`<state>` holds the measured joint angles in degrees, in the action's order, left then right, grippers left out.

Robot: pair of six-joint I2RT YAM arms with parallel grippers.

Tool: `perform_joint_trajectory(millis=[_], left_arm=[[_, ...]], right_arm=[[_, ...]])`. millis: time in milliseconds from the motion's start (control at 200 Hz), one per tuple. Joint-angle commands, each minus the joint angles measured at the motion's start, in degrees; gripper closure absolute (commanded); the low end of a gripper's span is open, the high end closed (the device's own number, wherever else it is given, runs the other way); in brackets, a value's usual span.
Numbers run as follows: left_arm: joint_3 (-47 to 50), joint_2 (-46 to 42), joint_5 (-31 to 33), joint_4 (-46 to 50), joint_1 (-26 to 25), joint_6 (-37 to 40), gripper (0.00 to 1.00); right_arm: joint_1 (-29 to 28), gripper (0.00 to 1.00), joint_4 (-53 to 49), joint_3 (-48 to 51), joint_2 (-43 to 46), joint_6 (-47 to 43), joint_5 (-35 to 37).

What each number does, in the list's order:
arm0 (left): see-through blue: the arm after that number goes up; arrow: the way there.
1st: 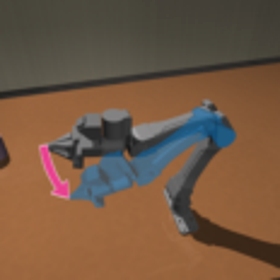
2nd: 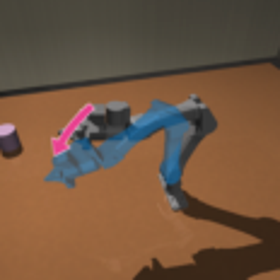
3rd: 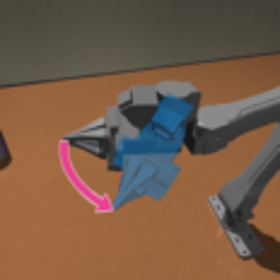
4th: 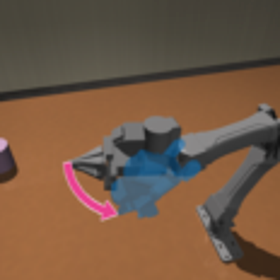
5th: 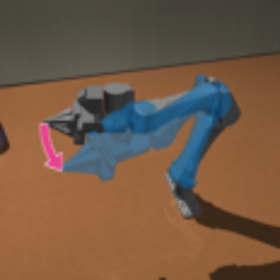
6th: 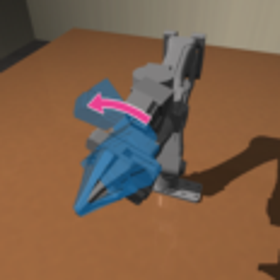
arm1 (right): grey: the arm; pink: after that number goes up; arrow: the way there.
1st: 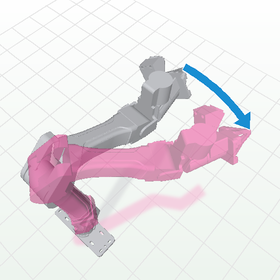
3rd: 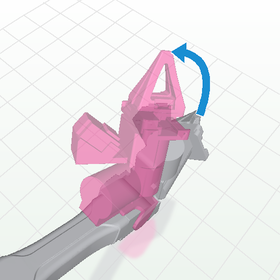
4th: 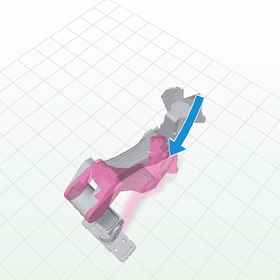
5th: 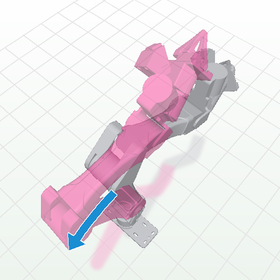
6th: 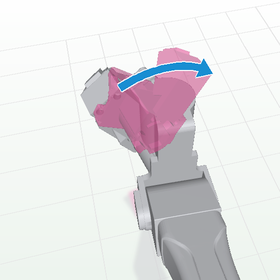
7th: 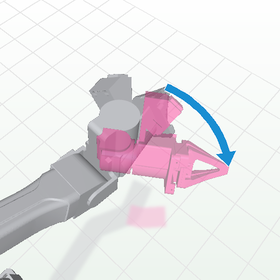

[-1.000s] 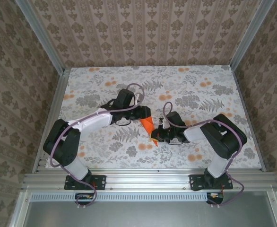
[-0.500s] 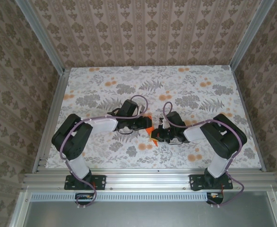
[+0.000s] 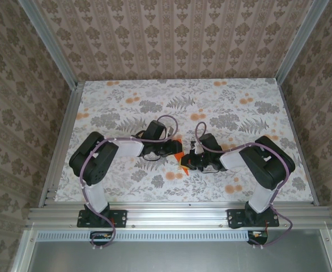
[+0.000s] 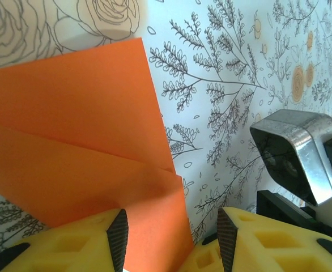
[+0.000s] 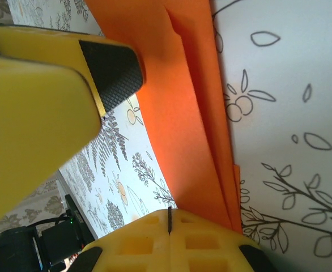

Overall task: Fold a paper plane with a square sheet of paper (pick it up from the middle)
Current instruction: Fold the wing for the fifth time at the center of the table.

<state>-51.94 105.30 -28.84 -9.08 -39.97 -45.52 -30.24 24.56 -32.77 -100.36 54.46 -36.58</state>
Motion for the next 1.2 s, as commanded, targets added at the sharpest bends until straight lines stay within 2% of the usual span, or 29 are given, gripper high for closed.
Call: perform_joint_trajectory(millis=[0, 490, 1145, 1195], left_arm=[[-1.5, 2.1, 0.5, -1.5, 1.3, -0.2, 0.52], [-3.5, 5.3, -2.2, -1.6, 5.5, 3.2, 0.52], [-8.5, 7.9, -7.6, 1.8, 13.4, 7.6, 0.51], [-9.3, 7.4, -7.6, 2.4, 15.4, 7.8, 0.51]], right_arm=[[-0.4, 0.99, -9.8, 3.0, -4.3, -0.4, 3.6], [-0.4, 1.00, -10.9, 4.6, -4.3, -1.7, 2.7], [-0.4, 1.00, -9.8, 4.6, -4.8, -1.1, 2.1], [-0.4, 1.00, -9.3, 4.6, -4.8, -0.8, 2.0]])
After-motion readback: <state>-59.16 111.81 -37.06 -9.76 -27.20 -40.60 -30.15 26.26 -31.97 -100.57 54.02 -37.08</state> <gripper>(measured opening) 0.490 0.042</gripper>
